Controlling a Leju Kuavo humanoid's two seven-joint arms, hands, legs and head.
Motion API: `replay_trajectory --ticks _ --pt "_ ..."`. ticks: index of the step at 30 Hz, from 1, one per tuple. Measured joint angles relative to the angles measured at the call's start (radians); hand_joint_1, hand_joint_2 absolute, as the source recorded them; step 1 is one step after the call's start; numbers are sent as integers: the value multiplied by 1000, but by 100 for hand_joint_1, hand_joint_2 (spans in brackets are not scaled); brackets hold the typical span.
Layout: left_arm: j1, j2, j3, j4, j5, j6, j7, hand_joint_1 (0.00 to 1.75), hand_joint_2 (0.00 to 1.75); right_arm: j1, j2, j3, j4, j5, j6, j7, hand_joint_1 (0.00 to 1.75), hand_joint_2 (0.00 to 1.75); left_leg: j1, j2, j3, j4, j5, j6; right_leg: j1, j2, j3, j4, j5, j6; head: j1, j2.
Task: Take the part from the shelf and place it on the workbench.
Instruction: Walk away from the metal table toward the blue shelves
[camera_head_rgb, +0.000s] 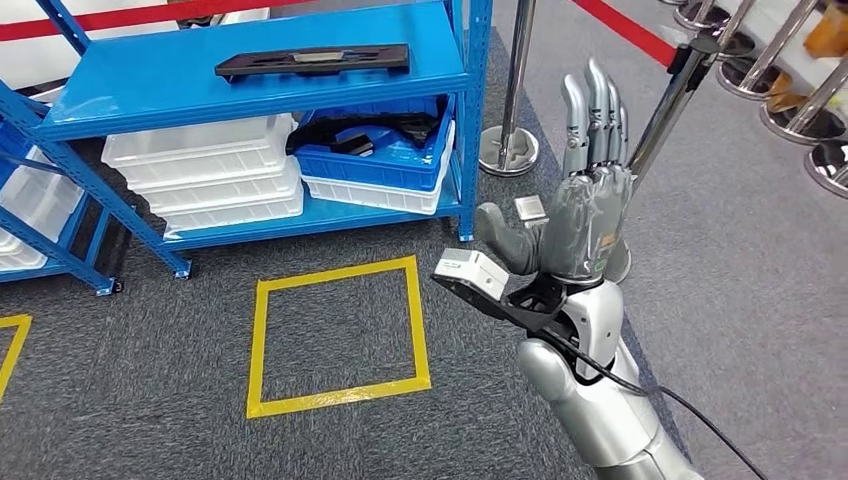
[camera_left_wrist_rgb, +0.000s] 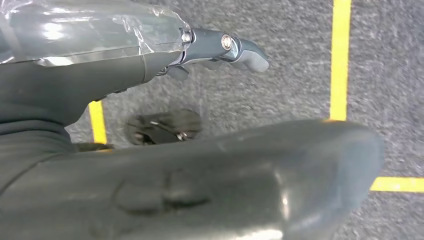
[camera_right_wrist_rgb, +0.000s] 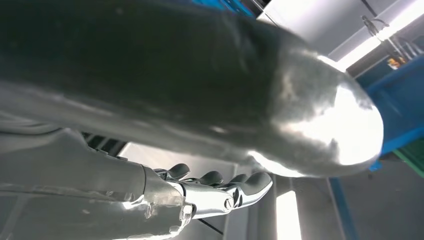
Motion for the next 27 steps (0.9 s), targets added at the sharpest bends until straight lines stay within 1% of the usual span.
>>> replay_trajectory --ticks 1,2,3,4,5,6,7,8,9,10,11,12,13,14,15,16,17,18,20,21,22,23,24,25,26,27 --pt "1 0 0 0 0 2 0 0 0 -1 0 0 0 -1 0 0 0 0 -13 -1 14 -50 36 25 6 1 13 -11 -3 -3 6 0" --pt "1 0 0 1 0 4 1 0 0 -2 0 0 0 -2 0 1 0 0 -23 -1 25 -87 57 43 6 1 22 -21 -3 -4 11 0" --pt "2 0 0 2 0 6 1 0 0 -3 0 0 0 -3 0 2 0 0 -30 -1 32 -104 62 54 2 1 27 -31 -2 -3 13 0" --pt "2 -1 0 2 0 8 2 0 0 -4 -1 0 0 -3 0 2 0 0 -36 -1 38 -120 65 56 -1 0 30 -40 0 0 14 0" --pt "1 -1 0 2 1 10 2 0 0 -4 -1 0 0 -4 0 2 0 0 -36 -1 52 -147 66 58 -2 -2 35 -50 1 4 10 0" --pt "0 -2 0 2 1 11 1 0 0 -5 -2 0 -1 -4 0 3 0 0 -31 0 70 -178 63 53 -1 -3 38 -52 -2 6 9 0" --pt "0 -2 0 2 2 13 1 0 0 -9 -3 0 -1 -5 0 2 0 0 -25 -1 90 -210 61 49 1 -4 33 -39 -12 9 12 0" --pt "0 -3 0 2 2 15 0 0 0 -13 -4 0 -2 -5 -1 2 0 0 -17 -1 108 -238 59 44 2 -3 17 -5 -29 12 14 0" --pt "0 -4 0 2 2 16 0 0 0 -16 -4 0 -2 -6 -1 2 0 0 -13 -2 118 -251 56 36 0 -2 -13 49 -49 16 18 0" --pt "1 -5 0 2 2 17 0 0 0 -18 -5 0 -2 -7 -1 2 0 0 -11 -3 121 -253 53 34 -4 -1 -51 110 -69 22 21 0" --pt "2 -6 0 2 3 18 0 0 0 -18 -5 0 -2 -8 -1 2 0 0 -9 -3 122 -248 48 30 -7 -1 -86 159 -77 29 22 0" --pt "4 -8 0 2 3 19 0 0 0 -18 -6 0 -1 -9 -1 3 0 0 -6 -4 123 -242 41 25 -11 -1 -110 181 -68 36 23 0" --pt "5 -9 0 2 3 20 0 0 0 -18 -7 0 -1 -9 -1 3 0 0 -3 -4 123 -232 33 19 -15 -1 -117 168 -40 42 23 0" --pt "5 -10 0 2 4 21 0 0 0 -19 -8 0 -1 -10 -1 4 0 0 1 -5 123 -219 22 12 -20 -2 -107 121 3 49 23 0" --pt "5 -11 0 2 4 24 0 0 0 -20 -9 0 -1 -10 -1 4 0 0 5 -6 122 -205 11 4 -22 -1 -91 70 35 53 24 0" --pt "5 -11 0 2 5 26 0 0 0 -21 -10 0 0 -10 -1 4 0 0 5 -7 118 -188 -1 -5 -24 0 -77 26 56 55 26 0" --pt "4 -11 0 2 5 27 0 0 0 -21 -10 1 0 -11 -1 4 0 0 5 -8 113 -176 -9 -13 -24 3 -69 2 63 48 28 0" --pt "5 -11 0 2 6 28 -1 0 0 -21 -11 1 1 -11 -1 4 0 0 3 -9 108 -168 -14 -18 -22 6 -69 -1 56 38 28 0" --pt "5 -12 0 2 6 29 -1 0 0 -22 -12 1 1 -12 0 5 0 0 1 -9 105 -163 -16 -25 -20 8 -70 -2 55 13 26 0" --pt "6 -12 1 2 6 29 -1 0 0 -23 -12 1 1 -12 0 5 0 0 1 -9 105 -159 -20 -29 -22 6 -69 -4 55 6 24 0" --pt "6 -12 1 2 6 29 -1 0 0 -24 -12 1 1 -12 0 5 0 0 2 -8 101 -144 -30 -34 -25 4 -67 -7 56 0 22 0" --pt "5 -12 1 2 6 29 -1 0 0 -25 -12 1 1 -12 0 5 0 0 4 -7 88 -113 -49 -40 -27 2 -64 -9 57 -5 20 0" --pt "5 -12 1 2 6 29 -2 0 0 -25 -12 1 1 -12 0 5 0 0 7 -6 66 -63 -75 -47 -28 0 -63 -10 56 -9 18 0" --pt "5 -12 1 2 6 29 -2 0 0 -25 -12 1 1 -12 0 5 0 0 11 -6 35 0 -104 -53 -29 -1 -62 -11 55 -12 16 0" --pt "6 -12 1 2 6 29 -2 0 0 -25 -12 1 1 -12 0 5 0 0 15 -6 3 60 -125 -57 -29 -3 -61 -11 54 -14 16 0" --pt "7 -12 1 2 6 29 -2 0 0 -25 -12 1 1 -11 0 5 0 0 18 -6 -18 98 -130 -59 -29 -4 -60 -11 53 -15 15 0"
